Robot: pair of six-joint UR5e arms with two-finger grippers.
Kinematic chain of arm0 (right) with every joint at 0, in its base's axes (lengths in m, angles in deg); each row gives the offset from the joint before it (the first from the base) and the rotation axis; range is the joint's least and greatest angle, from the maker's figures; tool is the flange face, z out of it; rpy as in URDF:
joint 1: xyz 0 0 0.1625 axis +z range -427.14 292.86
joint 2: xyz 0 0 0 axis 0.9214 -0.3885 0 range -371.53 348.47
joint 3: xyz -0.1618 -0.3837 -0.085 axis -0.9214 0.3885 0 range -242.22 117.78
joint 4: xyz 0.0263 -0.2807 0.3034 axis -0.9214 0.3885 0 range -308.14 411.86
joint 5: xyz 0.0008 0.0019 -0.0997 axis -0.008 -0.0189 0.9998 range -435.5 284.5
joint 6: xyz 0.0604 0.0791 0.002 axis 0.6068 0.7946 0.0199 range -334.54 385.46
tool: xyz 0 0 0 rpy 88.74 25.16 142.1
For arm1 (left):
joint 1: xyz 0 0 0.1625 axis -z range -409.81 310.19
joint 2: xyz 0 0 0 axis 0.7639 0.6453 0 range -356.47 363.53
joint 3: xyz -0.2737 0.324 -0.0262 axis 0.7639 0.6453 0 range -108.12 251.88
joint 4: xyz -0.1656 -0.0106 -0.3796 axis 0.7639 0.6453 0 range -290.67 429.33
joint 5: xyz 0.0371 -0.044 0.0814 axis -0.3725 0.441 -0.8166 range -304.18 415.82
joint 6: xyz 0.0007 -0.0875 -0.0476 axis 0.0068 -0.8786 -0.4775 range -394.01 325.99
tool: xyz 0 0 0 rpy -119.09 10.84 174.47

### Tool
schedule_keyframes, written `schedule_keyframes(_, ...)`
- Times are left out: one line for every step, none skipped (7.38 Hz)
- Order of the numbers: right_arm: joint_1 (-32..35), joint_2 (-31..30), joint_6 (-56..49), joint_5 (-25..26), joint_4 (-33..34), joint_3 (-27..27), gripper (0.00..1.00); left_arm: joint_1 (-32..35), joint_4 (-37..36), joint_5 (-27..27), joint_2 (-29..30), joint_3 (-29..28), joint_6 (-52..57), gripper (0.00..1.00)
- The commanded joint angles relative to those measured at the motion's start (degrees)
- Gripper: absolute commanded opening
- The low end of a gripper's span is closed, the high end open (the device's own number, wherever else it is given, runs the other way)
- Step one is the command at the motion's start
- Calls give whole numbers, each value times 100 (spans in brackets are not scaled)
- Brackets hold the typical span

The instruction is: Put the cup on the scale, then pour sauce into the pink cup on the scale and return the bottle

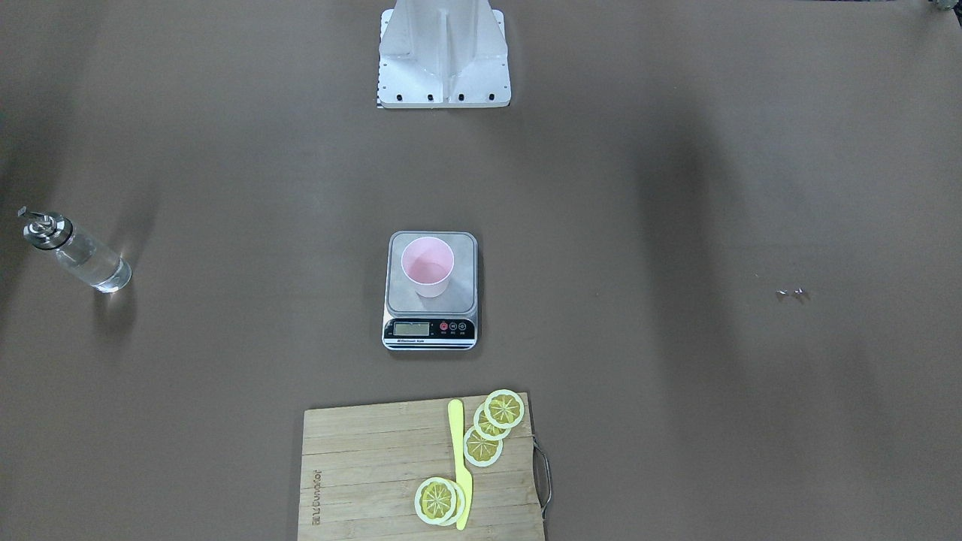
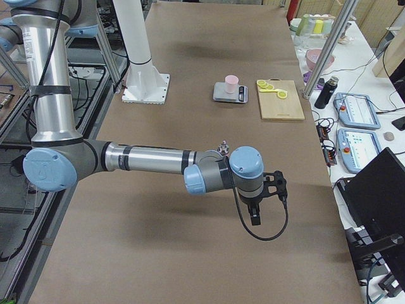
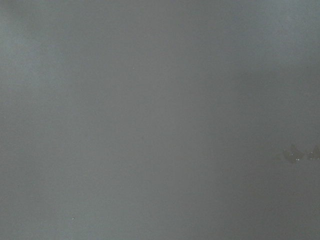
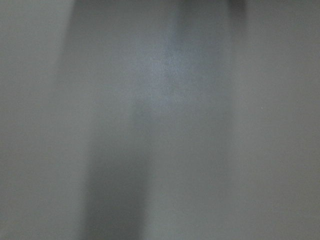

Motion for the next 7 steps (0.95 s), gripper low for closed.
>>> schedule_keyframes(123,-303,-88,115,591,-589,100,0,4,21,-53,-10,-10,99)
schedule_keyframes(124,-400,-97,142,591,-615,100,0,4,21,-62,-36,-1,99)
schedule_keyframes(124,-453,-315,185,591,-581,100,0,4,21,-63,-28,8,99)
schedule_keyframes(124,-497,-396,238,600,-528,100,0,4,21,-63,-45,8,99)
schedule_keyframes(124,-567,-396,221,591,-545,100,0,-4,4,-63,-54,17,99)
schedule_keyframes(124,-576,-388,195,591,-537,100,0,-5,-5,-63,-54,17,99)
schedule_keyframes(124,-576,-396,177,600,-545,100,0,-5,-14,-71,-63,17,99)
